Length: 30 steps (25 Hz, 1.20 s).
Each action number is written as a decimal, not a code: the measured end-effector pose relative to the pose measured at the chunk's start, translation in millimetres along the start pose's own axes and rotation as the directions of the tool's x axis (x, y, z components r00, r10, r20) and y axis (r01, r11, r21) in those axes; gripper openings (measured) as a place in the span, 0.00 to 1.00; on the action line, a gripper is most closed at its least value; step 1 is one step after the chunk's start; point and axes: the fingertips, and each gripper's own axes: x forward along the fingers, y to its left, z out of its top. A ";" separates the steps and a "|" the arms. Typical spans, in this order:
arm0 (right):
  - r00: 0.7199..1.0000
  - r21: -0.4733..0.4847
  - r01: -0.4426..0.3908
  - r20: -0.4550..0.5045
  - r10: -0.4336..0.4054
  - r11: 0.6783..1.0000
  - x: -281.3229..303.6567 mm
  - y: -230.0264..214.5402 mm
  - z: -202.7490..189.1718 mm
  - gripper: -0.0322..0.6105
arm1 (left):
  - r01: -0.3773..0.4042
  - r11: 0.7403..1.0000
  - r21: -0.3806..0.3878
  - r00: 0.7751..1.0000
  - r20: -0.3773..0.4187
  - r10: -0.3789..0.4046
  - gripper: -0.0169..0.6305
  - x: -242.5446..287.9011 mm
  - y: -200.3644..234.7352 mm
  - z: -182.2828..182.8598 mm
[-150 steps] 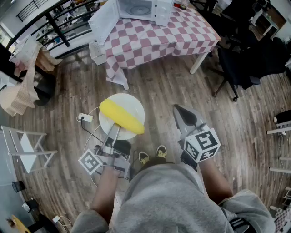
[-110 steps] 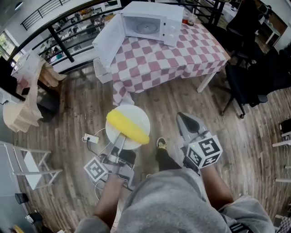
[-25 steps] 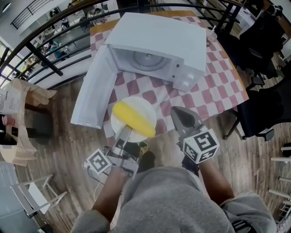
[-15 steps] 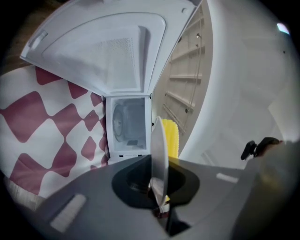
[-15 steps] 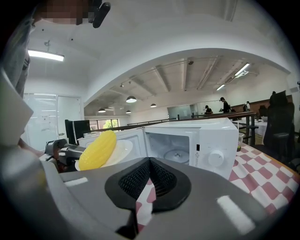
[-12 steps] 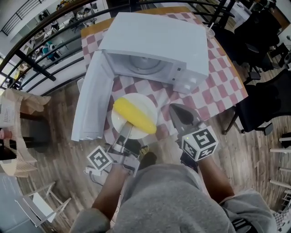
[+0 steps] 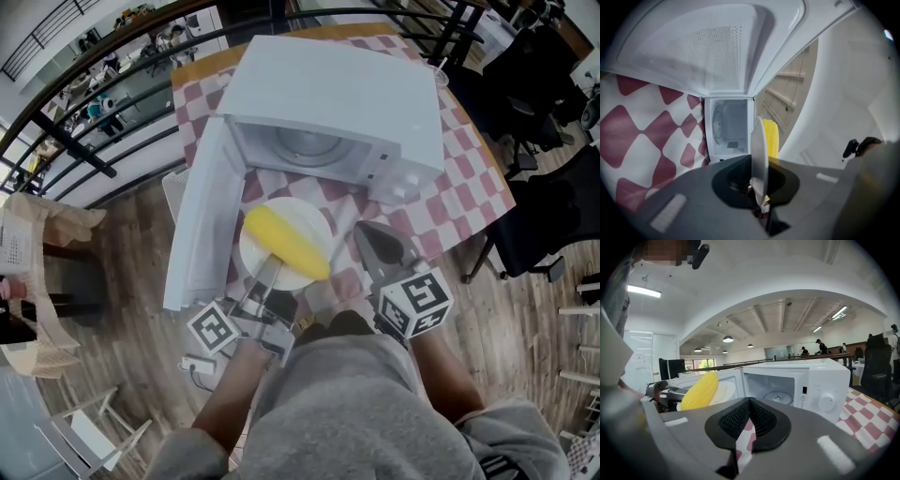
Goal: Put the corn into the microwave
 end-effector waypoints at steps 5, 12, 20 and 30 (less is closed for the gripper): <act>1.000 -0.002 0.007 0.002 -0.007 1.000 2.1 4.6 1.2 0.05 | 0.004 1.000 -0.002 1.000 0.000 -0.004 0.05 -2.1 0.0 8.0; 1.000 -0.007 0.009 0.012 -0.009 1.000 2.9 8.4 5.5 0.05 | 0.000 1.000 -0.011 1.000 0.029 0.000 0.05 -7.7 3.9 24.5; 1.000 -0.006 0.001 0.019 -0.001 1.000 13.6 -3.5 6.9 0.05 | -0.018 1.000 0.018 0.999 0.041 0.018 0.05 1.7 11.4 33.2; 1.000 -0.002 -0.003 0.010 0.003 1.000 32.1 -27.5 8.4 0.05 | -0.032 0.999 0.027 0.999 0.030 0.031 0.05 34.9 18.8 37.7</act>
